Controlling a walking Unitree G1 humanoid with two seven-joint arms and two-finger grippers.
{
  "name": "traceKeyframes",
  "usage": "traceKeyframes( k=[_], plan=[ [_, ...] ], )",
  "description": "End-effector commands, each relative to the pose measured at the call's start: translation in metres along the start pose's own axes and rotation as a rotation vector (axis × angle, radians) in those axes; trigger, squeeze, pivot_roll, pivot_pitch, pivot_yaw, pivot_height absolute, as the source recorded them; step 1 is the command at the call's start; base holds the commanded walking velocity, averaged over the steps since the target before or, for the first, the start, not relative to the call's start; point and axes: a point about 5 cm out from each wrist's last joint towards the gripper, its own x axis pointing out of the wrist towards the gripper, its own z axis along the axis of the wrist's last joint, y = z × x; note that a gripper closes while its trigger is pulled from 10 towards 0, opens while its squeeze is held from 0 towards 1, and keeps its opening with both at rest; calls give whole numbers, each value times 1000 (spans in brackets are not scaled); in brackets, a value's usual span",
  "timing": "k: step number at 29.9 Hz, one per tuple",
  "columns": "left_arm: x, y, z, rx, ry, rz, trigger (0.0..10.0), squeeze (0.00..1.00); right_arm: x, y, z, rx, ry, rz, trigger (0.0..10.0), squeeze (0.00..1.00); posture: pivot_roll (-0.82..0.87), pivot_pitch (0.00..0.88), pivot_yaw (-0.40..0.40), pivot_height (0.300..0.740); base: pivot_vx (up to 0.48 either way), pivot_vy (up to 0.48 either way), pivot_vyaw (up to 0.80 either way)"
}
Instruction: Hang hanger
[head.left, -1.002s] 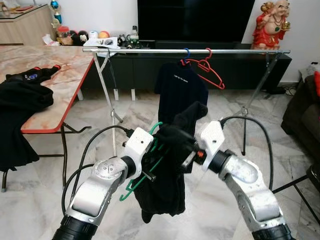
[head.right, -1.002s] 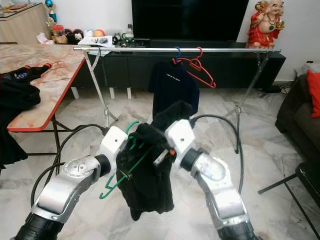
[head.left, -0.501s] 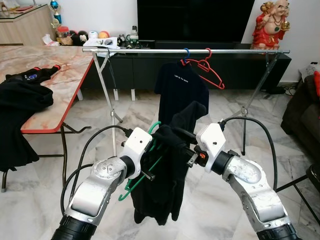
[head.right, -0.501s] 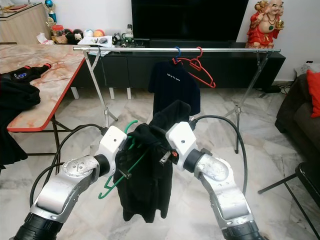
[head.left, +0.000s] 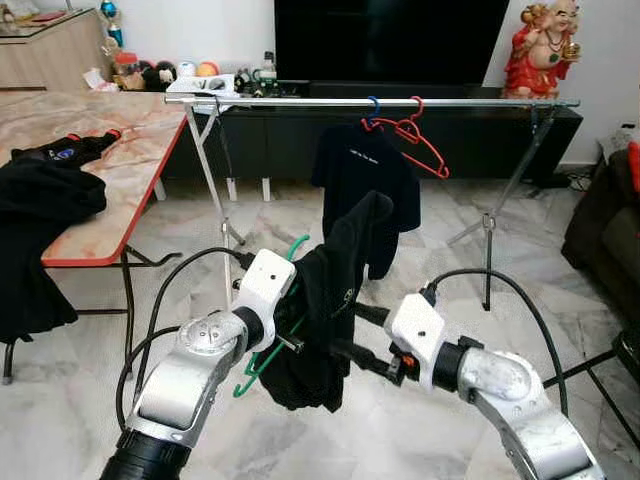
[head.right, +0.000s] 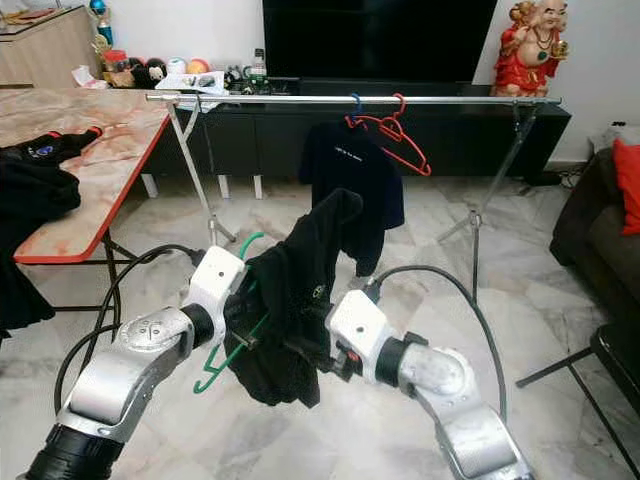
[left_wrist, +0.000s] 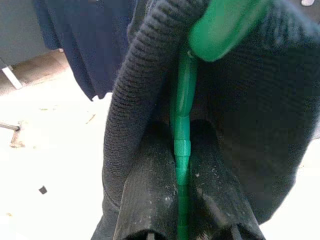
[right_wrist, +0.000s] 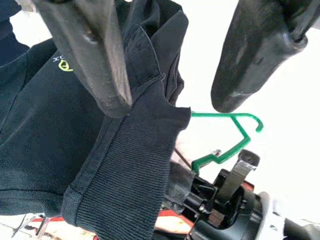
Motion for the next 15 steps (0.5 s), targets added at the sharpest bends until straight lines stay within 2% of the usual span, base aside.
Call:
traceKeyframes(
  k=[1, 2, 5, 8, 11, 15],
  plan=[
    [1, 1, 10, 11, -49, -3, 10000, 0, -1, 1, 5, -12, -9, 11, 10000, 1000, 63, 24, -4, 740, 0, 0, 0],
    [1, 1, 10, 11, -49, -3, 10000, 0, -1, 1, 5, -12, -9, 11, 10000, 1000, 63, 24, -4, 740, 0, 0, 0],
    [0, 0, 8, 27, -36, -30, 10000, 0, -3, -7, 16, -3, -99, -52, 10000, 1000, 67, 23, -5, 740, 0, 0, 0],
    [-6, -5, -1, 108, 21, -148, 10000, 0, -11, -32, 31, 11, -184, -186, 10000, 1000, 65, 23, -4, 740, 0, 0, 0],
    [-15, -13, -13, 235, 91, -287, 10000, 0, -20, -54, 38, -36, -165, -253, 10000, 1000, 63, 22, -3, 740, 0, 0, 0],
    [-19, -15, -19, 253, 124, -337, 10000, 0, -28, -67, 49, -96, -162, -232, 10000, 1000, 59, 24, -3, 740, 0, 0, 0]
  ],
)
